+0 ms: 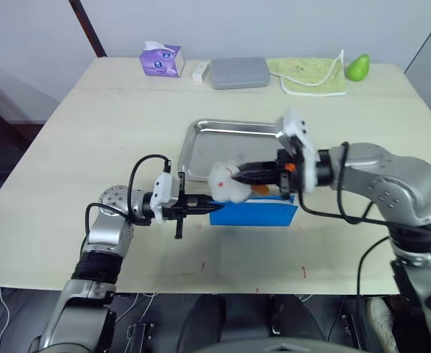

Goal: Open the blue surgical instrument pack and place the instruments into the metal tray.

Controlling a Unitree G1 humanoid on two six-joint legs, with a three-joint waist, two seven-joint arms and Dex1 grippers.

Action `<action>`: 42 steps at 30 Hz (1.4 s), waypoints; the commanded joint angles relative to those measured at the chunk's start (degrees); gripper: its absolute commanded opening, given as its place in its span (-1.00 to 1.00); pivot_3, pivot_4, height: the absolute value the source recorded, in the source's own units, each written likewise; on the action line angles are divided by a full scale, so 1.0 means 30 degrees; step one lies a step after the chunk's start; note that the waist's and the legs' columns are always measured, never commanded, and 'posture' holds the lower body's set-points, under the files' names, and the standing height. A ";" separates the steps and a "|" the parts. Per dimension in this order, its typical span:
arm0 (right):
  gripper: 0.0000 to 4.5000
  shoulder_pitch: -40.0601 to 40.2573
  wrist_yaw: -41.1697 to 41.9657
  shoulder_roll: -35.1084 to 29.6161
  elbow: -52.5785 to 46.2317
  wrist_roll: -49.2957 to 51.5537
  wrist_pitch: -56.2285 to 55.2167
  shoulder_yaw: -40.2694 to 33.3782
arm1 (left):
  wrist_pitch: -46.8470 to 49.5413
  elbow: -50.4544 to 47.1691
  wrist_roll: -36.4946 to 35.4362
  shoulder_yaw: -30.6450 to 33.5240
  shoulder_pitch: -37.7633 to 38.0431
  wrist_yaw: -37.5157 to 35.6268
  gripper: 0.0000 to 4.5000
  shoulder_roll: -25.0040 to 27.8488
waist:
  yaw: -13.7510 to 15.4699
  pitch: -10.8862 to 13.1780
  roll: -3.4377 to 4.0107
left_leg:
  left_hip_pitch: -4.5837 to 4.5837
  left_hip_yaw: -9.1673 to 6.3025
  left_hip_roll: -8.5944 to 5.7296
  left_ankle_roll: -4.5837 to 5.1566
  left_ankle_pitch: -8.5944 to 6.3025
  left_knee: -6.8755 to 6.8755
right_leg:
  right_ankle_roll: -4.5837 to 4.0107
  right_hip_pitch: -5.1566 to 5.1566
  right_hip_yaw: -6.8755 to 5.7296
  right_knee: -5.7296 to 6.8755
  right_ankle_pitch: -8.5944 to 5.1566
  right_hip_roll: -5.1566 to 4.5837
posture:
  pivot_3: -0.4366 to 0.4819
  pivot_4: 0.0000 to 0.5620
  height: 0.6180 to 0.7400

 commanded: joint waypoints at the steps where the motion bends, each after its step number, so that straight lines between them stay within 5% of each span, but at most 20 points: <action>1: -0.94 0.1129 0.1396 -0.1673 -0.2551 0.1251 0.0200 -0.0807 | 0.0056 0.0028 0.0109 -0.0027 -0.0112 0.0183 -1.00 -0.0041 | -0.0041 0.0000 0.0000 | 0.0000 -0.0008 0.0002 0.0000 0.0000 0.0000 | -0.0001 0.0003 -0.0005 -0.0004 0.0000 0.0001 | -0.05 -0.47 1.00; 5: -0.94 0.2255 0.2017 -0.3364 -0.3475 -0.0352 -0.0481 0.0939 | 0.0279 -0.0084 0.0130 -0.0071 -0.0153 0.0297 -1.00 -0.0159 | -0.0076 0.0000 0.0000 | 0.0012 -0.0014 0.0004 0.0001 0.0000 0.0000 | -0.0001 0.0005 -0.0004 0.0006 0.0000 0.0015 | -0.05 -0.47 1.00; 12: -0.94 0.3024 0.1495 -0.3143 -0.2563 -0.3995 -0.2212 0.3972 | 0.0340 -0.0297 0.0070 -0.0029 -0.0022 0.0003 -1.00 0.0075 | -0.0076 -0.0001 -0.0001 | 0.0009 -0.0012 0.0001 0.0001 0.0000 0.0001 | -0.0001 0.0006 -0.0009 -0.0002 -0.0001 0.0012 | -0.05 -0.47 1.00; 18: 0.03 0.3234 0.2259 -0.2502 -0.1894 -0.4911 -0.3194 0.4645 | 0.0405 -0.0359 0.0038 0.0006 0.0010 -0.0130 -1.00 0.0117 | -0.0073 -0.0001 -0.0002 | 0.0010 -0.0015 0.0002 0.0000 0.0000 0.0002 | -0.0001 0.0006 -0.0007 -0.0003 -0.0001 0.0013 | -0.05 -0.47 1.00; 22: 0.93 0.3861 0.2805 -0.2594 -0.2335 -0.4498 -0.4223 0.3349 | 0.0386 -0.0485 -0.0014 0.0026 0.0086 -0.0237 -1.00 0.0175 | -0.0072 -0.0001 -0.0002 | 0.0010 -0.0018 0.0002 0.0000 0.0000 0.0002 | -0.0001 0.0006 -0.0009 -0.0003 -0.0001 0.0013 | -0.05 -0.47 1.00; 31: 0.97 0.9439 0.0801 -0.2394 -0.4176 -0.2572 -0.6933 -0.4896 | -0.0141 -0.0627 -0.0247 0.0167 0.0453 -0.0732 -1.00 0.0324 | -0.0031 -0.0002 -0.0007 | 0.0009 -0.0047 0.0006 0.0000 0.0000 -0.0007 | -0.0002 0.0024 -0.0034 -0.0019 -0.0001 0.0021 | -0.05 -0.47 1.00; 42: 0.97 1.0381 0.2711 -0.1514 0.1116 -0.4553 -1.0252 -0.3127 | -0.0232 -0.0380 -0.0434 0.0161 0.0281 -0.0985 -1.00 0.0325 | -0.0066 -0.0002 -0.0008 | 0.0027 -0.0012 0.0003 0.0000 0.0000 -0.0003 | -0.0002 0.0025 -0.0002 -0.0011 -0.0001 0.0028 | -0.05 -0.47 1.00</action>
